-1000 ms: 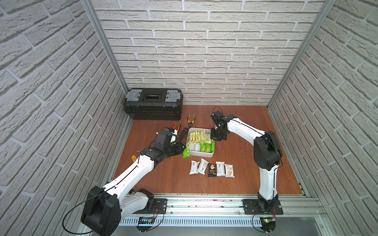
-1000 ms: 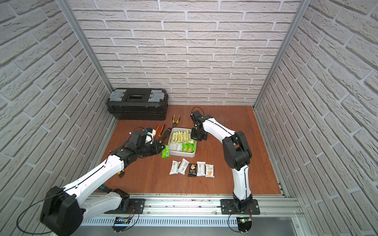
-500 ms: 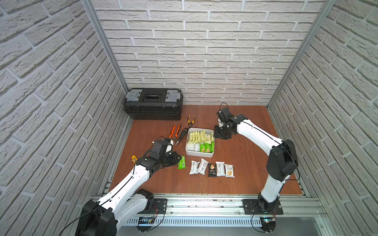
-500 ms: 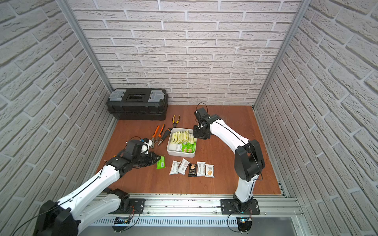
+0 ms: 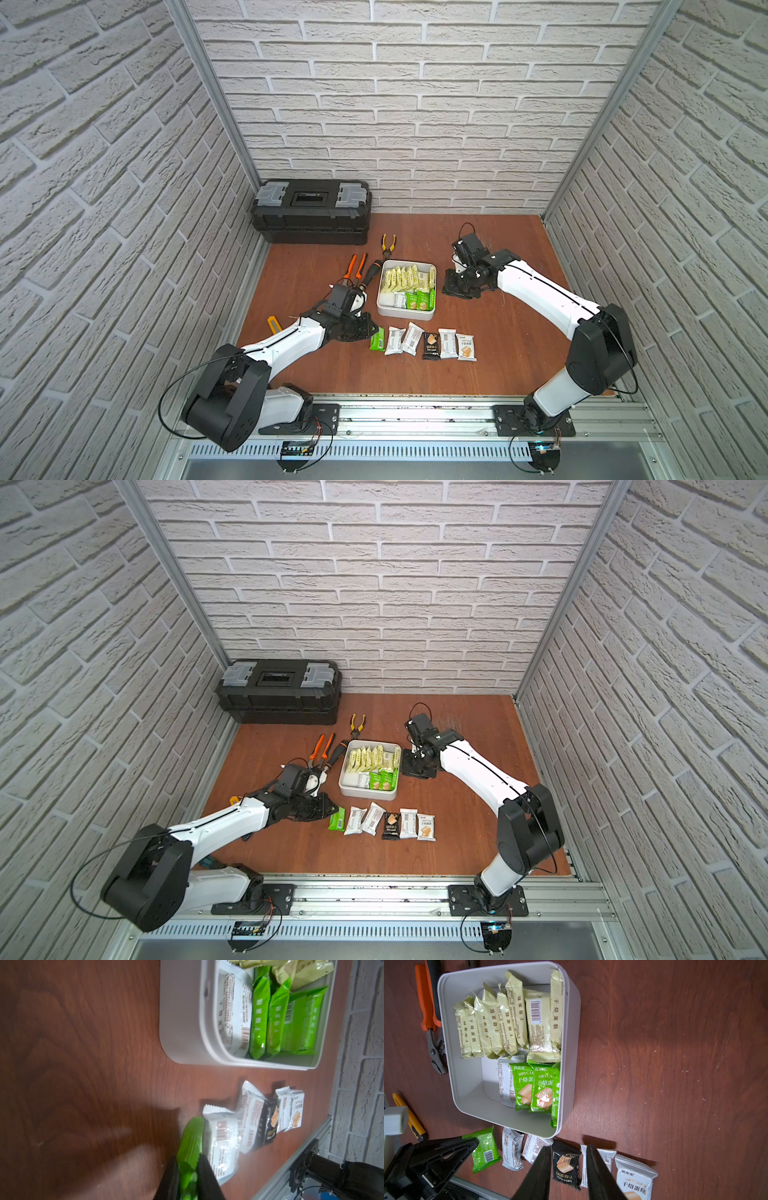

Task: Take the cookies out of the storage box
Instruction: Place the cookie at the center of the board, then pick up the cookie from the storage box.

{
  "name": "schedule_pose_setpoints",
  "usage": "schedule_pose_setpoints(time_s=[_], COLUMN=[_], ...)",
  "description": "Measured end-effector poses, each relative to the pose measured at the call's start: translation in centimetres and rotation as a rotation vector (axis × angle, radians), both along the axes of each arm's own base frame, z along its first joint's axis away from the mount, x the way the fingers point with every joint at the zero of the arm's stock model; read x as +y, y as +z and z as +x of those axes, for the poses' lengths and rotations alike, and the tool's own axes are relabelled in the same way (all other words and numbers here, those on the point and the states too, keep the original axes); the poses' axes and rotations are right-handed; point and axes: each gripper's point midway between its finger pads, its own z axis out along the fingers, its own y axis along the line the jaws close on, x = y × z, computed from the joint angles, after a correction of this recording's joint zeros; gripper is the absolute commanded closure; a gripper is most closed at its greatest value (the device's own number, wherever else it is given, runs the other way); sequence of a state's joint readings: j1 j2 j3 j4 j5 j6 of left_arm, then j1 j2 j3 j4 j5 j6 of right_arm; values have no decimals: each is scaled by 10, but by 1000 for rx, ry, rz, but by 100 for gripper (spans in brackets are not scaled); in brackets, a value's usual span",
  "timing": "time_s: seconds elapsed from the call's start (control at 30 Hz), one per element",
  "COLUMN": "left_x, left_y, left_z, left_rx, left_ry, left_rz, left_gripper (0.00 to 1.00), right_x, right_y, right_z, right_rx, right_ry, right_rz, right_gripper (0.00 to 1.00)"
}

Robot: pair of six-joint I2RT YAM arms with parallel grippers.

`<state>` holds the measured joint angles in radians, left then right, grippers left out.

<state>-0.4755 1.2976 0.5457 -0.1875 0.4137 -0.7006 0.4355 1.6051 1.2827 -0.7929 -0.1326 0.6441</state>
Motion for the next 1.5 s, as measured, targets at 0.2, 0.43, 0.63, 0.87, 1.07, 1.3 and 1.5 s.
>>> schedule_pose_setpoints(time_s=[0.2, 0.43, 0.63, 0.87, 1.07, 1.3, 1.5], left_x=[-3, 16, 42, 60, 55, 47, 44], left_y=[-12, 0, 27, 43, 52, 65, 54], left_z=[3, 11, 21, 40, 56, 72, 77], left_rx=[-1, -53, -111, -118, -148, -206, -196], left_ry=[-14, 95, 242, 496, 591, 614, 611], left_rz=[35, 102, 186, 134, 37, -43, -46], left_gripper=[53, 27, 33, 39, 37, 34, 32], right_x=[1, 1, 3, 47, 89, 115, 124], right_y=[3, 8, 17, 27, 10, -19, -47], right_z=[0, 0, 1, 5, 19, 26, 26], right_rx=[-17, -32, -64, -103, -84, -24, 33], right_ry=[-3, -5, -25, 96, 166, 155, 126], right_rz=[14, 21, 36, 9, -48, -95, -120], right_gripper=[65, 63, 67, 65, 58, 50, 47])
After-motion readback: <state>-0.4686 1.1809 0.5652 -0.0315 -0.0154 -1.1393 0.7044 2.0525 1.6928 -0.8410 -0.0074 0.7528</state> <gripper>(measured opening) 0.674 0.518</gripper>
